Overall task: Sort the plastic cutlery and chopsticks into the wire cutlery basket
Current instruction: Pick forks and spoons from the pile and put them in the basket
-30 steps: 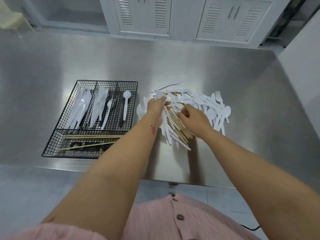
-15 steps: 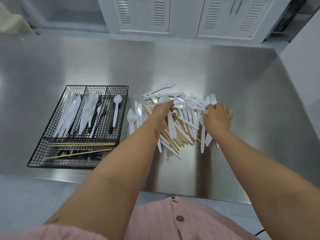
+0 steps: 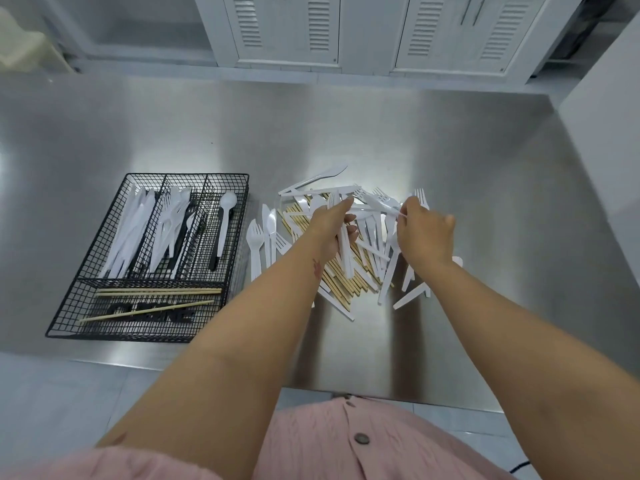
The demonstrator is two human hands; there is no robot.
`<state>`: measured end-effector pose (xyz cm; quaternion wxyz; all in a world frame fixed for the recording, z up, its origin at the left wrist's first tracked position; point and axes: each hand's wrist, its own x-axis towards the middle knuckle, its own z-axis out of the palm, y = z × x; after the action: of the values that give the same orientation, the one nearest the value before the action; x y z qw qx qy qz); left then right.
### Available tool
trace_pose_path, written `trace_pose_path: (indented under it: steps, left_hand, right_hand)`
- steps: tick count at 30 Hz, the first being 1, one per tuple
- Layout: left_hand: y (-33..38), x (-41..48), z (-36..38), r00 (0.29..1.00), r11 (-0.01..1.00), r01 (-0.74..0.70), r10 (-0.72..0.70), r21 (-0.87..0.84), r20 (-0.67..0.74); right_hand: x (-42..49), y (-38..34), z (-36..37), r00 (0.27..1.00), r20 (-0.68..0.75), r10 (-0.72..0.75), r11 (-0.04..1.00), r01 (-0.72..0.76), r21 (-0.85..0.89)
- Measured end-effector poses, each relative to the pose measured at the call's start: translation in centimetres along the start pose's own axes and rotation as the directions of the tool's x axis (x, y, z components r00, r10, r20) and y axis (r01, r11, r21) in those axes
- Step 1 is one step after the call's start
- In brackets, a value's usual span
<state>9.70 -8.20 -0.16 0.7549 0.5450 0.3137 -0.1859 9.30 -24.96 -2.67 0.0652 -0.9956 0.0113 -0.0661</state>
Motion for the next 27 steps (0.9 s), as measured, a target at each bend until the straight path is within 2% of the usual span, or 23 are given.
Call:
trace_pose_path:
  steps: [9, 11, 14, 16, 18, 24, 27]
  left_hand:
    - [-0.5, -0.9, 0.7, 0.994, 0.993, -0.108, 0.107, -0.053, -0.023]
    - [-0.6, -1.1, 0.6, 0.992, 0.991, -0.117, 0.113, -0.068, -0.054]
    - [-0.8, -1.8, 0.3, 0.992, 0.991, -0.107, 0.101, -0.084, -0.08]
    - [-0.9, -2.2, 0.0, 0.993, 0.992, -0.098, 0.091, -0.086, -0.081]
    - [-1.1, -2.5, -0.4, 0.995, 0.992, -0.079, 0.072, -0.099, -0.069]
    - [-1.9, -3.5, -1.2, 0.999, 0.995, -0.05, 0.048, -0.088, -0.023]
    - [-2.2, -3.9, -1.7, 0.999, 0.996, -0.035, 0.036, -0.083, 0.003]
  right_hand:
    - [-3.7, -3.5, -2.3, 0.969, 0.056, -0.239, 0.917, 0.206, 0.342]
    - [-4.3, -3.3, -2.7, 0.987, 0.041, -0.158, 0.906, 0.128, 0.403]
    - [-4.8, -1.4, -2.9, 0.99, 0.025, 0.141, 0.928, -0.141, 0.345]
    - [-5.5, 0.4, -2.5, 0.931, 0.088, 0.354, 0.893, -0.365, 0.265]
    - [-6.4, 2.1, -1.9, 0.86, 0.179, 0.477, 0.843, -0.506, 0.184]
    - [-8.7, 2.8, -1.1, 0.77, 0.398, 0.499, 0.821, -0.567, 0.066]
    - [-9.2, 1.9, -1.2, 0.749, 0.453, 0.483, 0.802, -0.586, 0.113]
